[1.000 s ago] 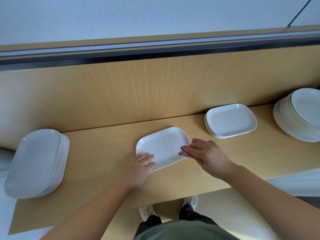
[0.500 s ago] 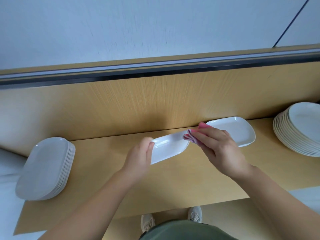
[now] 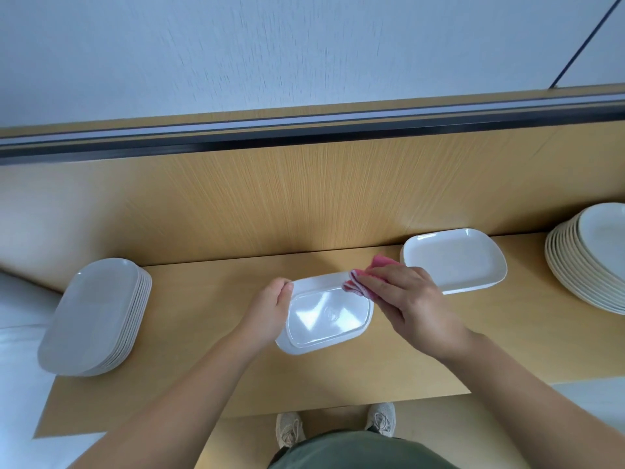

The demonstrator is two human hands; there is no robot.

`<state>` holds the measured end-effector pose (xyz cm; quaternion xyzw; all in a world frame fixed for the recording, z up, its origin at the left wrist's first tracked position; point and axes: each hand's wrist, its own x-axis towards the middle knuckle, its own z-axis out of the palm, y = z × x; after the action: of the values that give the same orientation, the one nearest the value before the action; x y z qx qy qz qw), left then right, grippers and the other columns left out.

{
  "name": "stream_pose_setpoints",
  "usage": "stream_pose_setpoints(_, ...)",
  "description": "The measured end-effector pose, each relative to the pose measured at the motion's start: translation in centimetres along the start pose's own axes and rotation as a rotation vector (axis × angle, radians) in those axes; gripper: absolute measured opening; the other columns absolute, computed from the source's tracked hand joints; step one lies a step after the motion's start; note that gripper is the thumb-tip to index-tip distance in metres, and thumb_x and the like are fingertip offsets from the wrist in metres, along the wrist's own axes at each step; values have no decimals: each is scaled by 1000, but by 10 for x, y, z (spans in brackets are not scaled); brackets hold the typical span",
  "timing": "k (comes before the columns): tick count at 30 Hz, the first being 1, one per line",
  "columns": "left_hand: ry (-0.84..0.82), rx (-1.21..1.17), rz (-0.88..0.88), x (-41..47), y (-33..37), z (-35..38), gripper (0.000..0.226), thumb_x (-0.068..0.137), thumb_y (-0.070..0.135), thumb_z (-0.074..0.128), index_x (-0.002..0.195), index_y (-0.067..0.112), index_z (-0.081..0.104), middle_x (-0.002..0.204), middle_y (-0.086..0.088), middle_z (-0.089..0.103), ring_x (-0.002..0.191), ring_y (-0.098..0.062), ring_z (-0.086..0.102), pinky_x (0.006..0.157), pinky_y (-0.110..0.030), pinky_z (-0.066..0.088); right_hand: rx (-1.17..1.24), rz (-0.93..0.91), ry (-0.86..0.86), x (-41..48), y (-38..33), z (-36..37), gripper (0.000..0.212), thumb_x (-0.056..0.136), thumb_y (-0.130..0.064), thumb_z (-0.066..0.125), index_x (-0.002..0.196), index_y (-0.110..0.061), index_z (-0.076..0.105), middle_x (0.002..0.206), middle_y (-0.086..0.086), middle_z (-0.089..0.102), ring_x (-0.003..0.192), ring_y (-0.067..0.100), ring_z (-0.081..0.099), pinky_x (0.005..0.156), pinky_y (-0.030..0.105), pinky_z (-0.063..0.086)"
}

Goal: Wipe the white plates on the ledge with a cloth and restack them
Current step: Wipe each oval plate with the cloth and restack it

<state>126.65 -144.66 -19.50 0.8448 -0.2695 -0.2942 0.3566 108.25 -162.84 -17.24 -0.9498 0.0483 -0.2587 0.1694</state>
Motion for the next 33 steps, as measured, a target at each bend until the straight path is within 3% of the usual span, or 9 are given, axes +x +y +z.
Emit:
stream_pose_setpoints(3, -155, 59, -65, 4, 3, -10, 15, 100, 29, 42, 93, 21, 53, 73, 7, 50, 64, -10, 46, 56, -25, 36, -21, -1, -4, 0, -1, 3, 31, 97, -22, 59, 127, -18, 65, 113, -7, 68, 117, 18, 59, 94, 23, 38)
stream_pose_setpoints(7, -352, 26, -87, 7, -2, -22, 11, 81, 15, 58, 92, 17, 60, 81, -3, 63, 67, -15, 56, 57, -28, 43, -16, 28, -44, 1, 3, 12, 30, 99, -28, 54, 127, -22, 65, 114, -10, 68, 121, 20, 57, 82, 37, 49)
stream_pose_setpoints(13, -230, 10, -78, 7, -9, -11, 12, 74, 16, 59, 85, 15, 63, 81, -8, 65, 70, -21, 58, 60, -34, 45, -8, -4, -171, 28, -6, 45, 36, 103, -36, 40, 127, -23, 65, 117, -8, 67, 123, 23, 56, 83, 34, 46)
stream_pose_setpoints(17, -201, 24, -99, 9, -11, -8, 22, 66, 26, 55, 83, 15, 62, 85, -11, 66, 84, -32, 62, 70, -47, 52, -60, -17, -498, 28, -3, 78, 47, 100, -43, 32, 134, -23, 58, 132, -5, 61, 131, 23, 49, 95, 45, 48)
stream_pose_setpoints(19, -199, 28, -119, 10, -12, -7, 22, 67, 25, 57, 84, 11, 61, 87, -12, 66, 87, -33, 62, 72, -47, 52, -71, 8, -654, 21, 0, 86, 60, 98, -48, 21, 146, -20, 42, 150, -2, 44, 144, 25, 30, 113, 57, 24)
stream_pose_setpoints(21, -195, 27, -123, 10, -12, -6, 15, 73, 17, 61, 86, 9, 62, 88, -12, 66, 86, -33, 62, 73, -46, 52, -73, 58, -676, 20, -3, 88, 68, 100, -53, 6, 150, -16, 34, 157, 3, 32, 148, 30, 19, 115, 51, 8)
stream_pose_setpoints(27, -203, 21, -127, 14, -11, -3, 13, 80, 6, 61, 90, 11, 65, 89, -8, 68, 80, -21, 60, 73, -41, 51, -202, 106, -669, 24, -13, 108, 55, 101, -40, 21, 131, -14, 60, 135, 5, 59, 125, 34, 54, 98, 52, 47)
stream_pose_setpoints(31, -176, 27, -159, 15, -13, -2, 16, 79, 8, 62, 94, 14, 65, 89, -5, 68, 85, -26, 64, 73, -41, 52, -73, 130, -762, 28, 0, 104, 87, 87, -59, -18, 153, -22, 27, 160, -2, 23, 149, 26, 14, 118, 38, 2)
stream_pose_setpoints(33, -171, 20, -177, 15, -13, -2, 17, 80, 8, 62, 96, 14, 66, 90, -5, 68, 87, -26, 64, 74, -41, 53, -63, 170, -750, 29, 5, 103, 91, 83, -65, -21, 155, -26, 18, 162, -6, 13, 150, 20, 4, 117, 33, -6)
